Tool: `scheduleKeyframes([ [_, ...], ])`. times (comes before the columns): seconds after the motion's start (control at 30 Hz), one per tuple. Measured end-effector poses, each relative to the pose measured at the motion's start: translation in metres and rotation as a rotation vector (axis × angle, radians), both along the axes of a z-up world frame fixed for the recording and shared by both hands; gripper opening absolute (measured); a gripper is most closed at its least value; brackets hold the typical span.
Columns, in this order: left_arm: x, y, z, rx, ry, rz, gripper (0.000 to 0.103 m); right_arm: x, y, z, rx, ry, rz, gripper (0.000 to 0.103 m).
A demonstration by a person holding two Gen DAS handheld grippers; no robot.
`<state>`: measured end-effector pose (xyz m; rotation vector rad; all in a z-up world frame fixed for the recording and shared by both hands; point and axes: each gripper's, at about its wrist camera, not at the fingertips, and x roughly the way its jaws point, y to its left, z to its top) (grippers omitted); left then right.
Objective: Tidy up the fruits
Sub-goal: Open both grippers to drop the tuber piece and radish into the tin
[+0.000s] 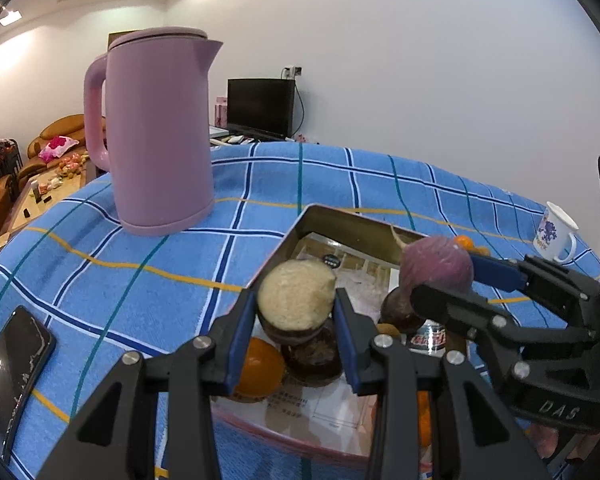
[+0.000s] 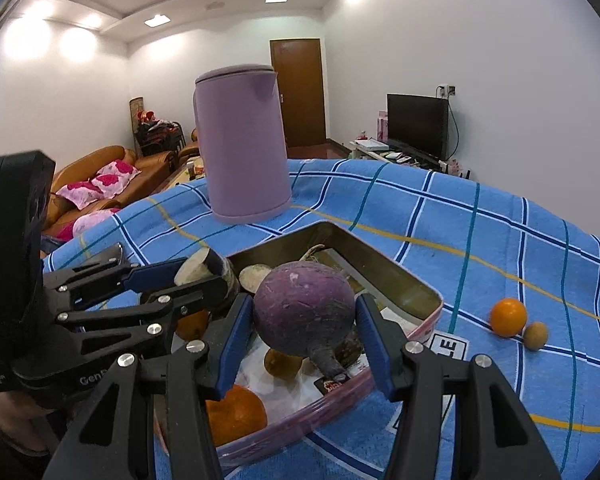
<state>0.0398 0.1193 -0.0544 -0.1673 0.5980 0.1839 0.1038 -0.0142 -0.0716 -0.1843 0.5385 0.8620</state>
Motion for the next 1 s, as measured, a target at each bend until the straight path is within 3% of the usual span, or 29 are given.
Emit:
scheduleKeyframes([
  [0.17,-0.002,-0.001,0.002,0.017,-0.003,0.020,0.044,-0.004,0.005,-0.004,-0.026,0.010,0.038,0.055],
  [0.3,-0.006,0.000,0.007,0.009,-0.028,0.050,0.066,-0.012,0.001,0.003,-0.018,-0.033,0.032,0.055],
  [0.43,-0.007,-0.005,0.017,0.007,-0.063,0.058,0.071,-0.012,-0.018,0.018,0.006,-0.061,-0.003,0.057],
  [0.73,0.010,-0.060,0.037,-0.009,-0.088,-0.037,0.090,0.024,-0.097,0.033,-0.052,-0.093,-0.228,0.057],
  [0.87,0.024,-0.093,0.041,0.004,-0.094,-0.090,0.095,0.061,-0.133,0.026,-0.077,-0.032,-0.373,0.057],
  [1.0,0.048,-0.118,0.040,0.045,-0.089,-0.114,0.097,0.090,-0.142,0.013,-0.129,0.026,-0.423,0.057],
])
